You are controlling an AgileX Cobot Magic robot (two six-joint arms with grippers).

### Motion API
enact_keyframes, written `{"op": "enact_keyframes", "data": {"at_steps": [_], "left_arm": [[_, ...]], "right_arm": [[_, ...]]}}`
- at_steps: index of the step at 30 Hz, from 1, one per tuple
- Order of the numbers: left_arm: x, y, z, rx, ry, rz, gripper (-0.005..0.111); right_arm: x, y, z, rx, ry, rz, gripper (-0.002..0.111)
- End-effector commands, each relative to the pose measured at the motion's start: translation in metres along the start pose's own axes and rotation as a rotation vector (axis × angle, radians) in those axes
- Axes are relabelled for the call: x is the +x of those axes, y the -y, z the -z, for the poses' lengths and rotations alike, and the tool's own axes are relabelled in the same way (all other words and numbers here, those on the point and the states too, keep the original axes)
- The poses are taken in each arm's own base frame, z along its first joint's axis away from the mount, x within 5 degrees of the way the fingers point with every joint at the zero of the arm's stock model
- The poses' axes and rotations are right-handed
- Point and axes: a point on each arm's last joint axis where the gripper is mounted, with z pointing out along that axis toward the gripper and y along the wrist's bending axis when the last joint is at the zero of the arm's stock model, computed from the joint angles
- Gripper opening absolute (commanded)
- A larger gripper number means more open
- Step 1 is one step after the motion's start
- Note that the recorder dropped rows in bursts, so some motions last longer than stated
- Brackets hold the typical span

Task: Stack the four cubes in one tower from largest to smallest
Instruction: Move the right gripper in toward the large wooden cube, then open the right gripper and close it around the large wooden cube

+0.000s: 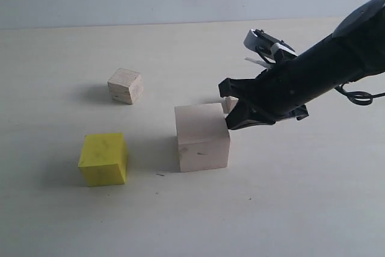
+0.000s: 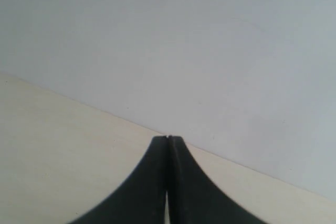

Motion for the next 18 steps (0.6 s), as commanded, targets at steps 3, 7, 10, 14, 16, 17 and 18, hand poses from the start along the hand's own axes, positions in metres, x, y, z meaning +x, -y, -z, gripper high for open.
{"op": "enact_keyframes", "data": {"at_steps": [3,7,10,14,16,17,18], "left_arm": [[0.000,0.000,0.000,0.000,0.013,0.015,0.000],[0.000,0.000,0.000,0.000,0.013,0.015,0.000],[0.000,0.000,0.000,-0.001,0.011,0.015,0.000],[0.000,0.000,0.000,-0.001,0.011,0.015,0.000],[0.000,0.000,0.000,-0.001,0.011,0.015,0.000],[0.000,0.000,0.000,-0.001,0.011,0.015,0.000],[0.000,0.000,0.000,-0.001,0.011,0.015,0.000]], "right_arm": [[0.001,-0.003,0.009,0.057,-0.025,0.092,0.000],[0.014,-0.010,0.015,-0.003,-0.158,0.124,0.000],[0.025,-0.018,0.010,0.009,-0.239,0.123,0.000],[0.038,-0.035,-0.002,0.027,-0.290,0.185,0.000],[0.042,-0.041,-0.007,0.042,-0.292,0.232,0.000],[0.043,-0.043,-0.009,0.051,-0.289,0.241,0.000],[0.044,-0.043,-0.010,0.067,-0.293,0.235,0.000]]}}
